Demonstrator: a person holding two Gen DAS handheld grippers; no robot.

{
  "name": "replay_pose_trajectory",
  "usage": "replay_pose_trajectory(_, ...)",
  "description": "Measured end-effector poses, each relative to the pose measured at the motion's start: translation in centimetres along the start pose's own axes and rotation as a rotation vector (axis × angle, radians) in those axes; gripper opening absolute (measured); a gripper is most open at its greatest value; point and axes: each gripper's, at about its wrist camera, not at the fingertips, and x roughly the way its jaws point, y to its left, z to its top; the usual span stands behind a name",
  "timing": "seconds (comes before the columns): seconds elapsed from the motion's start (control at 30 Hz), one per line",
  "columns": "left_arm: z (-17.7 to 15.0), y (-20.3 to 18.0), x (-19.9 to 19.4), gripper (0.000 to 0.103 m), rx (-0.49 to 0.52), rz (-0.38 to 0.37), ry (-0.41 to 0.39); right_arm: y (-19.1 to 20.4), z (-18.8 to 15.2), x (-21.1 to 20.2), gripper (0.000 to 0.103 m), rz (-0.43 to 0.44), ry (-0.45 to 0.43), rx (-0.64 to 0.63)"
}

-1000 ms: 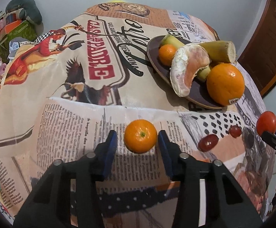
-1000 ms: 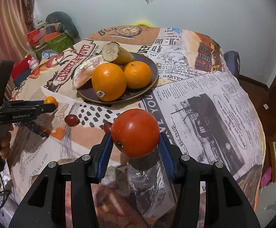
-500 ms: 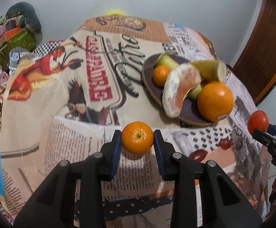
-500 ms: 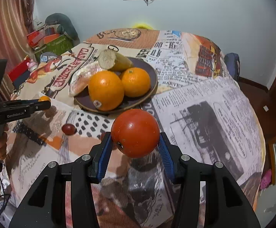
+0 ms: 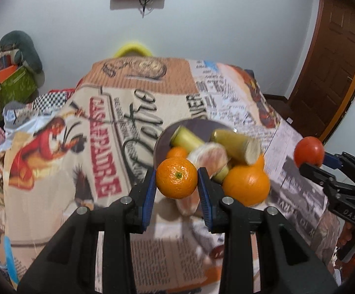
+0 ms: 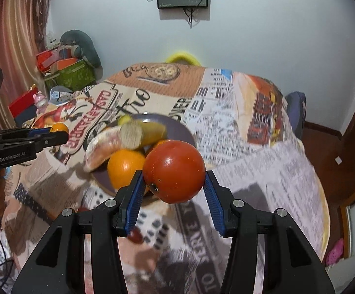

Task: Organize fruits
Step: 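Carry the tangerine and tomato onto the plate and open both tools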

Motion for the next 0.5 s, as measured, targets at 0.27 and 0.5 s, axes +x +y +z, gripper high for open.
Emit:
replay_pose_trajectory(0.27, 3.0, -1.2, 1.0, 0.033, 0.021, -0.002, -0.050, -0.5, 2.8, 1.8, 0.045, -0.024, -0.038, -0.033)
replay_pose_trajectory(0.5, 4.4, -2.2, 3.2, 0.033, 0.035, -0.007, -0.044, -0.3, 4.3, 4.4, 0.045, -0.025, -0.033, -0.057)
